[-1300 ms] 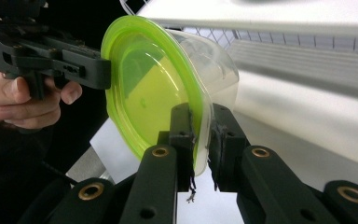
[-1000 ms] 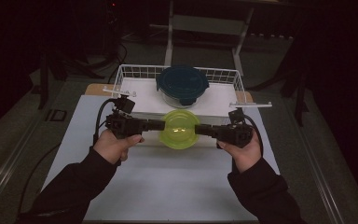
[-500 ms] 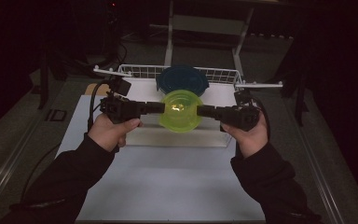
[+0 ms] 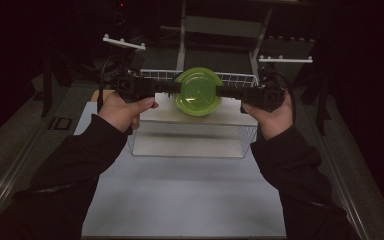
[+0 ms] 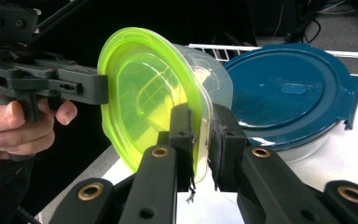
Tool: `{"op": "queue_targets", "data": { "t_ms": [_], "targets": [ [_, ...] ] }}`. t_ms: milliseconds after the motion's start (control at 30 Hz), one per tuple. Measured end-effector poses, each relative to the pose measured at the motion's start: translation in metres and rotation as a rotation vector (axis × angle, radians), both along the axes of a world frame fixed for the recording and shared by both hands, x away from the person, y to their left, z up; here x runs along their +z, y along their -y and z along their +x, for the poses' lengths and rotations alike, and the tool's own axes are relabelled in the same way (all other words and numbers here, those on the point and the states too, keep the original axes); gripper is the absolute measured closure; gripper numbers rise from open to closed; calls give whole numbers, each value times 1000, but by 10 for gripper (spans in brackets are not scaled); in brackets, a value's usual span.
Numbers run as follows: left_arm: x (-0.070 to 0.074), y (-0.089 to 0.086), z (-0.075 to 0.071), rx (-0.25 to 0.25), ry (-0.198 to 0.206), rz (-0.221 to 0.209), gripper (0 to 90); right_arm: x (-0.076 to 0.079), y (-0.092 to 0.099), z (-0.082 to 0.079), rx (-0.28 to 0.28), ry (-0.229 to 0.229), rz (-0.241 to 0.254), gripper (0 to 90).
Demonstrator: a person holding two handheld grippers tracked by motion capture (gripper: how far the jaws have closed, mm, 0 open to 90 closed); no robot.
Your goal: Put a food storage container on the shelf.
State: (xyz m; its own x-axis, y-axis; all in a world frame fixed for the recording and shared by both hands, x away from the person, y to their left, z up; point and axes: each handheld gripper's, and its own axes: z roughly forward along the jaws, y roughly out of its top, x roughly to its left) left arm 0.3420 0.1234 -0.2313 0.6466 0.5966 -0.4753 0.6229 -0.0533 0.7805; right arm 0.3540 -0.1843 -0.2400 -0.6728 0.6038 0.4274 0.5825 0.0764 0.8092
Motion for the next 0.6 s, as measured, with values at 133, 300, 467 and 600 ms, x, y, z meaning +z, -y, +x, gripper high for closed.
{"op": "queue_targets", "data": {
  "t_ms": [133,300,467,600],
  "targets": [
    [1,2,9,11,-13,-6,814,3,1,9,-14,-5,-7,804],
    [-1,5,22,26,-31,-4,814,2,1,21,-36,-25,-10,802],
    [-5,7,32,30,-53,0,812,-1,1,32,-54,-52,-15,800],
    [-10,6,38,31,-80,-10,811,-5,0,37,-61,-63,-24,799]
  ]
}}
